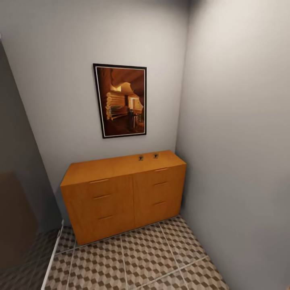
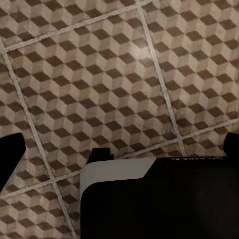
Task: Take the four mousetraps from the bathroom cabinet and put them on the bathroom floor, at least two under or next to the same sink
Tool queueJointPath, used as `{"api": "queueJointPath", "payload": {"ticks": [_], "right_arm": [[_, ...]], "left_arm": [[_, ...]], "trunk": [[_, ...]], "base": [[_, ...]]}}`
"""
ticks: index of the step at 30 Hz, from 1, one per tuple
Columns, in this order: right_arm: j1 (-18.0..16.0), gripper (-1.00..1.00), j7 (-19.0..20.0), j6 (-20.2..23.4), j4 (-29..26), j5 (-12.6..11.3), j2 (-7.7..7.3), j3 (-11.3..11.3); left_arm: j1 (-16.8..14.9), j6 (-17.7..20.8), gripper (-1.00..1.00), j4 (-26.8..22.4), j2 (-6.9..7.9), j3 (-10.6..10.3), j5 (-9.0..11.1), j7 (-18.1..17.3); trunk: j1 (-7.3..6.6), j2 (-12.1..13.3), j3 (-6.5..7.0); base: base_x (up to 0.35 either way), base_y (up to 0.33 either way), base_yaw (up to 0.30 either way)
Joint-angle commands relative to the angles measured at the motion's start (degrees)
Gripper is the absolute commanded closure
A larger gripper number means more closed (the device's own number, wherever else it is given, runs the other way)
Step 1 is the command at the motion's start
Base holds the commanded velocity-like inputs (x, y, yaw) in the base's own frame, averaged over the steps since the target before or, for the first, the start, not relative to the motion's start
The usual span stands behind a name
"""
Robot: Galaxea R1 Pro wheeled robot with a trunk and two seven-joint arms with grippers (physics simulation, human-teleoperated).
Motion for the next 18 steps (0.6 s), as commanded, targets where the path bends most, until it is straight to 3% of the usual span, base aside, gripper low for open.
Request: {"api": "queueJointPath", "payload": {"ticks": [1,18], "right_arm": [[-0.09,-1.00,0.16,-0.32,0.19,-0.60,0.04,0.48],[-0.09,-1.00,-0.21,-1.17,0.19,-0.68,0.27,0.42]], "left_arm": [[-0.05,-0.21,-1.00,0.07,-0.02,-0.50,0.56,0.15],[-0.05,-0.21,-1.00,0.07,-0.02,-0.50,0.56,0.15]], "trunk": [[0.05,-0.08,-0.10],[0.05,-0.08,-0.10]], "base": [[0.323,0.000,0.000],[0.323,0.000,0.000]]}}
